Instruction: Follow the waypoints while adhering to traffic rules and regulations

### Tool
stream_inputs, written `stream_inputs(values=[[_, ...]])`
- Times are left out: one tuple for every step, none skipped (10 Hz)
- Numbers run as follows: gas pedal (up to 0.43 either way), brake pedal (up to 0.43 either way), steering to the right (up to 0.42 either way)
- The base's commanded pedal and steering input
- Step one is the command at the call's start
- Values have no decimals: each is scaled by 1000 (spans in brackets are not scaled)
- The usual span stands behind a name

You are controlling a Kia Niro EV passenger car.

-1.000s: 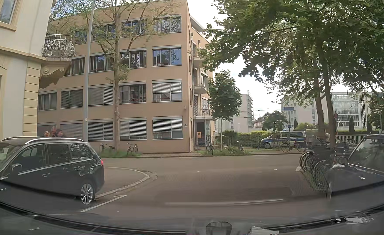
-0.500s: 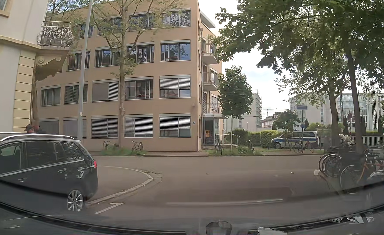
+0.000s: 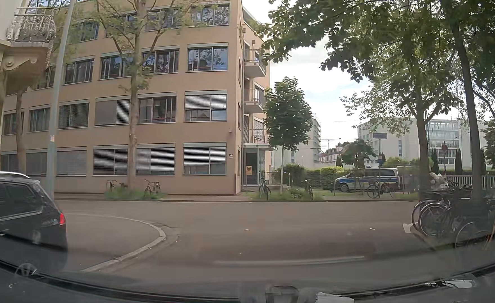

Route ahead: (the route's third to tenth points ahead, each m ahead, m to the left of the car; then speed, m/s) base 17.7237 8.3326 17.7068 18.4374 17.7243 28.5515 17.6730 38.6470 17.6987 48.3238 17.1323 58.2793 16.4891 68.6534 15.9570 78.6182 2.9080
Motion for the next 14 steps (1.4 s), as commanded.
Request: stream_inputs(values=[[169, 0, 274], [169, 0, 274], [169, 0, 272], [169, 0, 263], [169, 0, 244], [138, 0, 217], [0, 0, 190], [0, 0, 166], [0, 0, 157], [0, 0, 155], [0, 12, 150], [0, 43, 143], [0, 79, 137], [0, 98, 134]])
